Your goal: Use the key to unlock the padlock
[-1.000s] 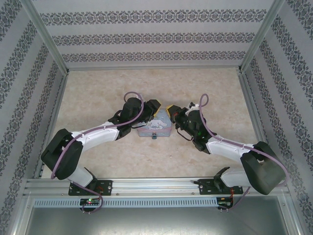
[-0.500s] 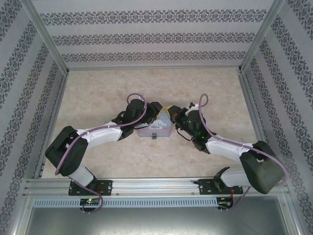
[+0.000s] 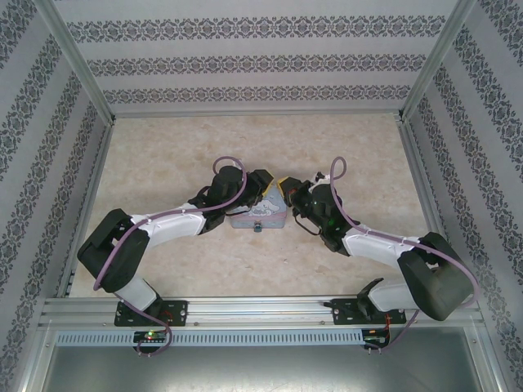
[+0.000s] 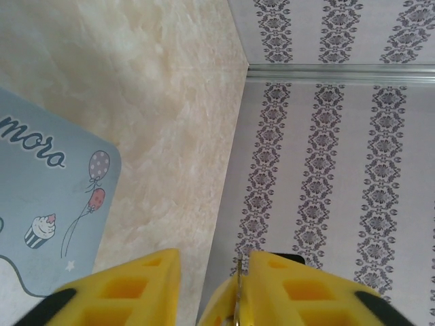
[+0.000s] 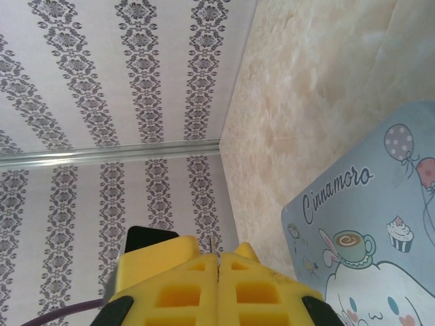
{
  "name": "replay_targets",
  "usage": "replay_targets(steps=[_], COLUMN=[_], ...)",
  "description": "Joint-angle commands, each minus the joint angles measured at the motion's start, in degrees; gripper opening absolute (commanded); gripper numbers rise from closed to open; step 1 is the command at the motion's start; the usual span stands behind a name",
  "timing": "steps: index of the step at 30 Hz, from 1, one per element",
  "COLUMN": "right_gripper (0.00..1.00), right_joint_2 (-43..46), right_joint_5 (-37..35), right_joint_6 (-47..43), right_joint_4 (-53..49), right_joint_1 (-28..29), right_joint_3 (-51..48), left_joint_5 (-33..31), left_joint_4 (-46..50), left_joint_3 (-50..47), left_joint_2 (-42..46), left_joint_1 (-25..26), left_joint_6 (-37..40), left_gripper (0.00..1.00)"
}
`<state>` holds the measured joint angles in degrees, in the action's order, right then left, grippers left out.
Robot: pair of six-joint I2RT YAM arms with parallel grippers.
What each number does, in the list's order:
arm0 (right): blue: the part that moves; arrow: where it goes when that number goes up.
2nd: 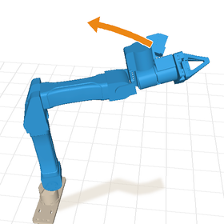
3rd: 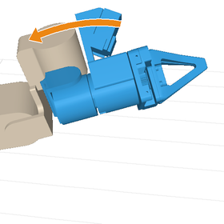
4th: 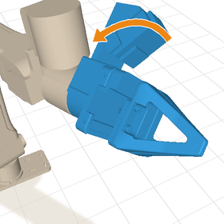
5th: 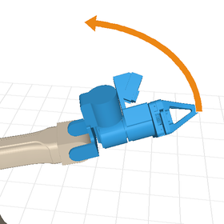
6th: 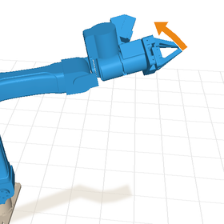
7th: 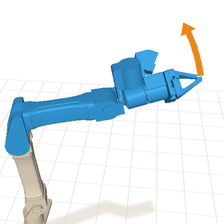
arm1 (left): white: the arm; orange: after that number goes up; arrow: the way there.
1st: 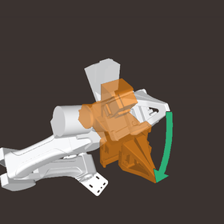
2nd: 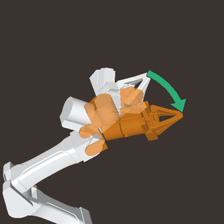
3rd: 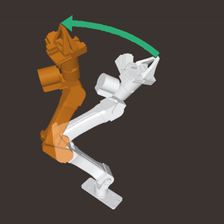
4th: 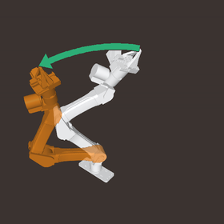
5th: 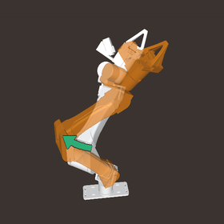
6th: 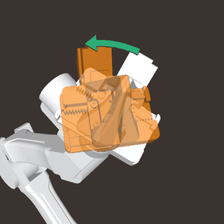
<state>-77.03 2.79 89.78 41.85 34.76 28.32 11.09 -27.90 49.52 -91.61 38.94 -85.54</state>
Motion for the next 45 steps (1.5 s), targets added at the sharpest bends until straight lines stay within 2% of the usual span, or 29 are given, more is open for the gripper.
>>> replay_targets(steps=[1,3,10,16,25,34,38,39,41,43,45], right_gripper=[0.0,0.0,0.0,0.0,0.0,0.0,0.0,0.07,0.31,0.48,0.56], right_joint_2=[-0.66,-0.83,-0.96,-1.01,-0.84,-0.84,-0.47,-0.03,1.87,4.85,8.63], right_joint_5=[-1.03,-1.03,-1.37,-1.62,-1.89,-1.99,-2.19,-2.23,-1.68,-0.64,0.93], right_joint_6=[-0.68,-0.68,-0.57,-0.57,-0.5,-0.48,-0.74,-0.83,-1.41,-2.4,-4.07], right_joint_4=[1.8,1.83,1.95,1.84,1.75,1.75,2.48,2.39,1.87,-0.1,-4.16], right_joint_1=[0.47,0.54,0.48,0.48,0.43,0.48,0.26,-0.06,-1.53,-3.62,-6.14], right_joint_3=[-0.37,-0.36,-0.62,-0.81,-0.96,-0.72,-1.33,-1.63,-2.81,-4.36,-5.45], left_joint_5=[-0.23,-0.23,-0.41,-0.96,-2.36,-2.84,-2.72,-2.56,-2.38,-2.26,-1.53], left_joint_4=[-2.62,-2.61,-3.13,-3.16,-2.17,-1.76,-1.66,-1.43,-0.52,2.33,3.93], left_joint_3=[1.56,1.72,1.39,1.15,0.72,0.93,1.18,1.32,1.71,2.55,3.16], left_joint_2=[-0.57,-0.53,-0.79,-0.63,-0.23,0.11,0.03,0.17,0.7,1.82,2.99], left_joint_1=[0.96,1.05,1.13,1.32,1.57,1.94,2.02,2.02,1.93,1.74,1.37], left_joint_6=[-0.36,-0.37,-0.51,-0.66,-0.84,-0.63,0.23,0.85,3.92,8.19,13.61], left_gripper=[0.36,0.36,0.21,0.14,0.12,0.0,0.0,0.0,0.0,0.0,0.0])
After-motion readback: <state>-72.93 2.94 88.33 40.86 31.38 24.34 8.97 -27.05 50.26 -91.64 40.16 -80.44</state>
